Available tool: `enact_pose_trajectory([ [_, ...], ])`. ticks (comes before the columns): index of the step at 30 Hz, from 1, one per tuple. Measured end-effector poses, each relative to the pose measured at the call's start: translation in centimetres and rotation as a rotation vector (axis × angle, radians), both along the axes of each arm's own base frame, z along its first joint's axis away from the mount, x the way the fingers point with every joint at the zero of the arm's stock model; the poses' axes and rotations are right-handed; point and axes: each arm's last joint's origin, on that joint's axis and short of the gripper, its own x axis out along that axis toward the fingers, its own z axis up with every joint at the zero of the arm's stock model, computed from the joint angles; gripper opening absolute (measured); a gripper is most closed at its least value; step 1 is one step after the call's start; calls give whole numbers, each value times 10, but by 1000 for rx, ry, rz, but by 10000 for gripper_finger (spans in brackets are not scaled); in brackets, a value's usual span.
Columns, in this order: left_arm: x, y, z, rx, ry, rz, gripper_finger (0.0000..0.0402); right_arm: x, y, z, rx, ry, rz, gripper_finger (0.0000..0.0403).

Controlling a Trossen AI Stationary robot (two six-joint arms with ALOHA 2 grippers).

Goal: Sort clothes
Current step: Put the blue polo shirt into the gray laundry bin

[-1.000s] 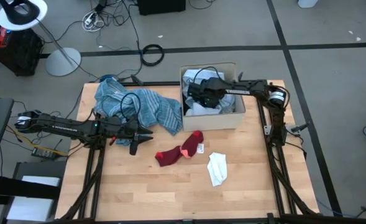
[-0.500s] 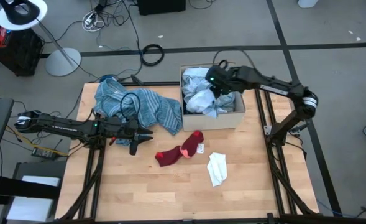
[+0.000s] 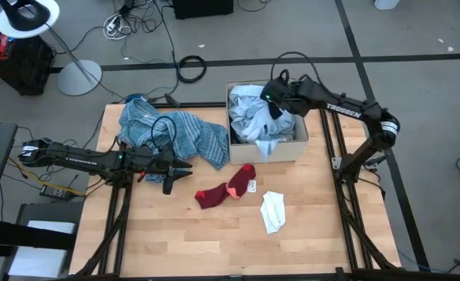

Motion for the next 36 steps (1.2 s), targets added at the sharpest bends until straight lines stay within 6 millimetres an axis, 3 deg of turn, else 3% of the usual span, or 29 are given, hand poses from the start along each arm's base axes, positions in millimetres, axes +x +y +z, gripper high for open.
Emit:
enact_pose_trajectory([
  [6, 0, 0, 0, -1, 1, 0, 135, -19, -12, -17, 112, 192, -123, 139],
  [11, 0, 0, 0, 3, 2, -1, 135, -31, -12, -15, 131, 236, -180, 129],
  [20, 0, 0, 0, 5, 2, -2, 135, -37, 3, 7, 294, -40, -60, 127],
  [28, 0, 0, 0, 6, 0, -2, 135, -27, 22, 31, 359, -357, 142, 126],
  [32, 0, 0, 0, 6, 0, -2, 135, -19, 27, 26, 447, -365, 192, 125],
  [36, 0, 0, 0, 6, -1, -2, 135, -2, 25, 4, 574, -306, 198, 124],
])
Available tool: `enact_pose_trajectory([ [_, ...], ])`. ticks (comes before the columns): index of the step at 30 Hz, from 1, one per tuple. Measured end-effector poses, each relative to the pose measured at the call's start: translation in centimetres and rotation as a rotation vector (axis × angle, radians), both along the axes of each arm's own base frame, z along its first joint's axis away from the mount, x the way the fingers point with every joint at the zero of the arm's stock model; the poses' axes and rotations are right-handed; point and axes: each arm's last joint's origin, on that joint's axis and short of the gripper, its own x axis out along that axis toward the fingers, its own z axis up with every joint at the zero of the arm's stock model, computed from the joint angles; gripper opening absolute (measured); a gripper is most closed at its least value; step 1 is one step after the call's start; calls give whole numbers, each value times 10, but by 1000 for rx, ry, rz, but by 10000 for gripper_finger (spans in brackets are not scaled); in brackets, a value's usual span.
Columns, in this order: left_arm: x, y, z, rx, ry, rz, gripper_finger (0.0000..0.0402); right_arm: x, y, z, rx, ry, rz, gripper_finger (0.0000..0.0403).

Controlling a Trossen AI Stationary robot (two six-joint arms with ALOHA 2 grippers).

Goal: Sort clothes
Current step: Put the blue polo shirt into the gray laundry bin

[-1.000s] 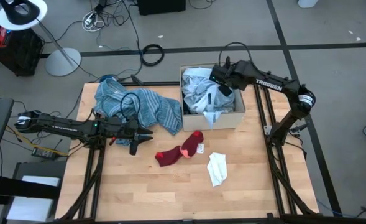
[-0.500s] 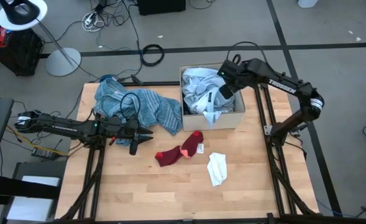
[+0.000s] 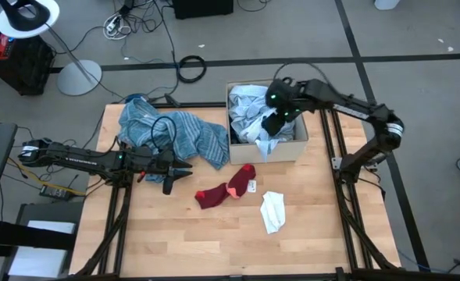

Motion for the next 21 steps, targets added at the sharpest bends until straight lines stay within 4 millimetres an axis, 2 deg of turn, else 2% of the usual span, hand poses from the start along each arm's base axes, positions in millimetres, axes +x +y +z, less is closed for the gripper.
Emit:
enact_pose_trajectory([
  [9, 0, 0, 0, 0, 1, 0, 135, 49, -24, -80, 176, 226, 48, 123],
  [11, 0, 0, 0, 0, 1, 0, 135, 56, -33, -93, 184, 231, 55, 123],
  [12, 0, 0, 0, 0, 1, 0, 135, 61, -40, -104, 122, 263, 40, 123],
  [14, 0, 0, 0, 0, 3, 0, 135, 70, -49, -134, 111, 305, 26, 123],
  [15, 0, 0, 0, 0, 2, -1, 135, 71, -52, -139, 109, 323, 20, 123],
  [18, 0, 0, 0, -1, 0, -1, 135, 77, -65, -140, 116, 210, -16, 123],
  [21, 0, -1, -1, -6, 10, -8, 135, 78, -69, -152, 150, 233, -23, 123],
])
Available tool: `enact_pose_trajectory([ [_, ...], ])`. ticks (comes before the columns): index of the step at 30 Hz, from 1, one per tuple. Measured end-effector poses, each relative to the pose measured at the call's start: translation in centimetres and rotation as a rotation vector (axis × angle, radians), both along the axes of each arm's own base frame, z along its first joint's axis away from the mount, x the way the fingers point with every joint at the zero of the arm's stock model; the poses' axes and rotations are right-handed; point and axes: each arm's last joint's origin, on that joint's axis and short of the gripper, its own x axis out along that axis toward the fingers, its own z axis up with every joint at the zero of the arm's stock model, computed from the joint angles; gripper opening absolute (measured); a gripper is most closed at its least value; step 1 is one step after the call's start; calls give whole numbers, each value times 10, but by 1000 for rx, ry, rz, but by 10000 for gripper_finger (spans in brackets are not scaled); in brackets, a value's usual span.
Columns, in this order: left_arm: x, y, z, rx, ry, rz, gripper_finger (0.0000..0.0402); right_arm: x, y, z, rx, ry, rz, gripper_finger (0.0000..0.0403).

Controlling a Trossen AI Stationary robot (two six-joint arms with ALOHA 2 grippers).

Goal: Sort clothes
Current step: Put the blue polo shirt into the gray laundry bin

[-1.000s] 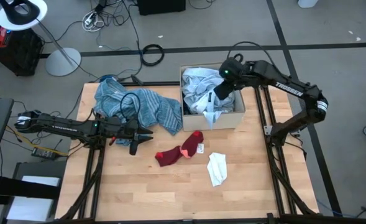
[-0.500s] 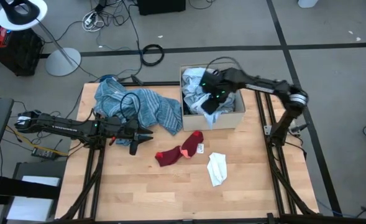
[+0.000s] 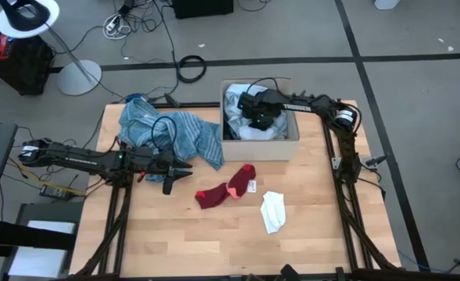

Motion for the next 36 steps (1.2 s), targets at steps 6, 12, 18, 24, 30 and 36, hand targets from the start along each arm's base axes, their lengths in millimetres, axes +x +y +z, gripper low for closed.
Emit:
enact_pose_trajectory([
  [6, 0, 0, 0, 8, -3, -1, 135, -7, 7, 24, -53, -34, 6, 123],
  [12, 0, 0, 0, 10, -4, -2, 135, -26, 26, 83, -127, -164, 16, 123],
  [18, 0, -1, 1, 11, -14, -6, 135, -53, 52, 141, -281, -285, 12, 122],
  [24, 0, -1, 1, 7, -14, -5, 135, -79, 70, 171, -481, -264, -48, 122],
  [30, 0, -1, 1, 4, -15, -4, 135, -91, 70, 172, -565, -163, -127, 122],
  [36, 0, 0, 1, 1, -11, -3, 135, -85, 79, 170, -352, -257, -32, 122],
])
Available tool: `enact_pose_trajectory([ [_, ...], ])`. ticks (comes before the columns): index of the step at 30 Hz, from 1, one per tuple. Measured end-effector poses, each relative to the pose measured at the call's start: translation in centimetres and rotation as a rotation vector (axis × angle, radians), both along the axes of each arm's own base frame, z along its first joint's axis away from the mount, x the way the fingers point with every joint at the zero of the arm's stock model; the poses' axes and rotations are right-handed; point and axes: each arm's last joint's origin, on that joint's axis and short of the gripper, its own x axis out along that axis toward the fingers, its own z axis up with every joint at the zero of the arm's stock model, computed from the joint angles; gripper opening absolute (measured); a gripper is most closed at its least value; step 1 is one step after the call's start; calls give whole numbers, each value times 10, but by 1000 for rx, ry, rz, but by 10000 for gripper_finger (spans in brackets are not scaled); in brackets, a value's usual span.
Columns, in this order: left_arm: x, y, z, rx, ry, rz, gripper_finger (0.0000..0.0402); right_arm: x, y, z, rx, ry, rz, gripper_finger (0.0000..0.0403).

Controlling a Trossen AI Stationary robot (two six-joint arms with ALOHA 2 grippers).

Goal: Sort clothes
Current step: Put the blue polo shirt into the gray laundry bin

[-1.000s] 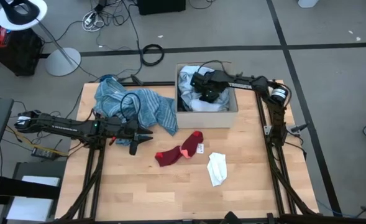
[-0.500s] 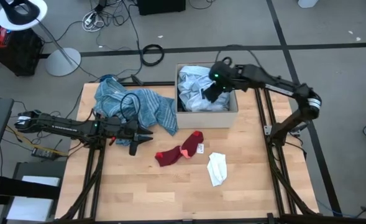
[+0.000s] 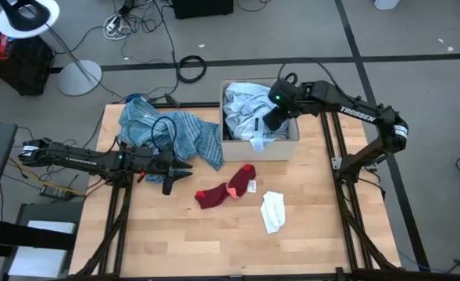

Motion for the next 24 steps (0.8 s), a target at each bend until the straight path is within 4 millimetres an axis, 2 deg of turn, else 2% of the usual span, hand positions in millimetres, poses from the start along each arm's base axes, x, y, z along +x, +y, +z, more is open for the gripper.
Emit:
enact_pose_trajectory([
  [5, 0, 0, 0, 2, 1, -1, 135, 8, 19, 0, 93, -31, 125, 121],
  [12, 0, 0, 0, 2, 3, -1, 135, 5, 57, 12, 13, -47, 230, 119],
  [17, 0, 0, 0, 6, 0, -2, 135, 7, 88, 15, -77, -15, 370, 114],
  [20, 0, 0, 0, 6, -1, -2, 135, 11, 97, 8, -98, -15, 422, 114],
  [24, 0, 0, 1, 4, -6, -1, 135, 13, 97, -8, -100, 24, 432, 113],
])
